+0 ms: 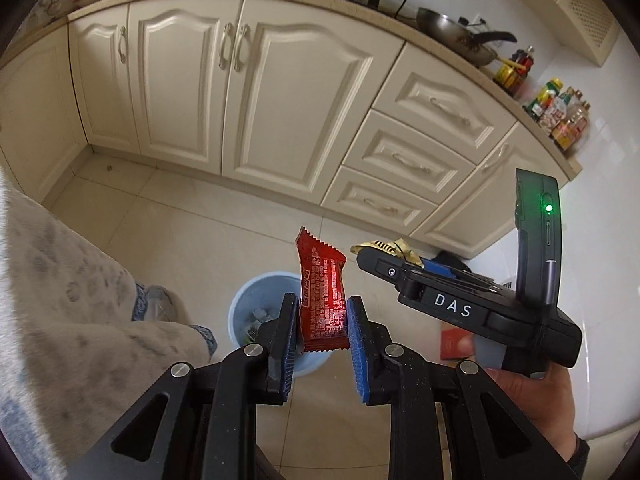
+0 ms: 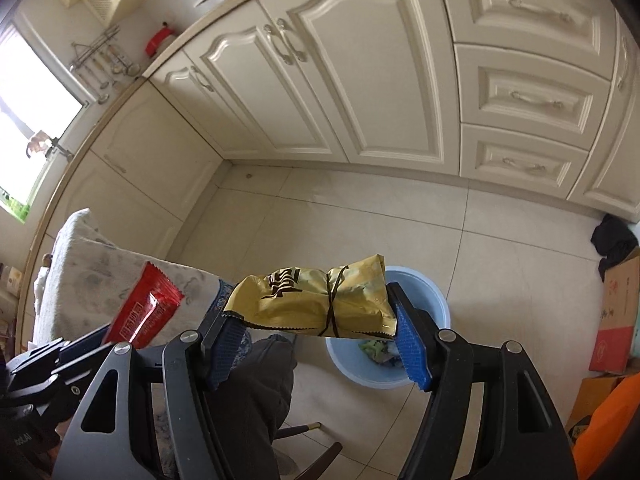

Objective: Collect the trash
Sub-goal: 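Carry both items over the blue bin and open both grippers, then return both tools to the table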

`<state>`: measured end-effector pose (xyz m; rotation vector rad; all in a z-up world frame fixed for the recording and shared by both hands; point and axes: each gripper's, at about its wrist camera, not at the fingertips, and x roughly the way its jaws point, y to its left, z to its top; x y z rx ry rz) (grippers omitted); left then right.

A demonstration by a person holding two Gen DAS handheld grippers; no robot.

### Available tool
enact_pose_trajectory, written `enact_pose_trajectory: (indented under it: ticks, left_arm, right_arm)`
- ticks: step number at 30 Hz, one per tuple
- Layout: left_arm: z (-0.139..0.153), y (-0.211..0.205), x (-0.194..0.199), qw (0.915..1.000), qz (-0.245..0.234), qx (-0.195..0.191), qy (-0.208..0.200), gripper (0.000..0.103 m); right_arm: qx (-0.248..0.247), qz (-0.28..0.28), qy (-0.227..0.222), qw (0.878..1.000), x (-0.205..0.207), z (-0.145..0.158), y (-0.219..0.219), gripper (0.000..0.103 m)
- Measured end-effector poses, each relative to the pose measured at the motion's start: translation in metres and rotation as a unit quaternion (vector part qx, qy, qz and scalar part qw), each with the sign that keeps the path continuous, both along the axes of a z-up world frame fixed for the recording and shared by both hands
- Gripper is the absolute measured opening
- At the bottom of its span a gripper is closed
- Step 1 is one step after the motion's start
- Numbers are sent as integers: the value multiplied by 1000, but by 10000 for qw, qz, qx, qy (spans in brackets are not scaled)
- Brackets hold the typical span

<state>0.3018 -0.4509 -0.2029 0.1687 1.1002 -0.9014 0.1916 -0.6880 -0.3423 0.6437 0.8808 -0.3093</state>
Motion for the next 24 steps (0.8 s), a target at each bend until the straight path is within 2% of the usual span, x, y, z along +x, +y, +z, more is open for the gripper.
enact_pose_trajectory:
  ticks: [3, 4, 5, 7, 9, 13, 18, 21, 24]
  left_arm:
    - [-21, -27, 16, 9997, -47, 242, 93, 25]
    - [-27, -33, 21, 9993, -12, 341, 150, 34]
    - [-32, -41, 24, 9991, 34, 382, 169, 48]
    - [-35, -47, 31, 9992, 158, 348, 149, 63]
    - [-34, -48, 31, 9992, 205, 318, 90, 69]
    - [-23, -46, 29, 9988, 328, 300, -226, 88]
    - [6, -31, 16, 9962, 521, 119, -691, 97]
    - [30, -13, 4, 9924, 666, -82, -1029, 102]
    - [53, 16, -10, 9873, 871, -274, -1297, 102]
  right_arm:
    - [142, -147, 80, 9998, 0, -12, -11, 83]
    - [179, -192, 94, 9996, -1, -15, -14, 88]
    - [216, -231, 101, 9994, -3, -17, -16, 90]
    - [256, -295, 111, 9992, -6, -18, -18, 97]
    - [246, -324, 121, 9991, -9, -19, -20, 99]
    - [254, -437, 108, 9987, -17, -15, -21, 103]
    - [225, -519, -81, 9984, -24, 6, -14, 103]
    - [118, -441, -289, 9985, -23, 30, -2, 103]
    - [-25, -258, -540, 9982, -16, 59, 18, 103]
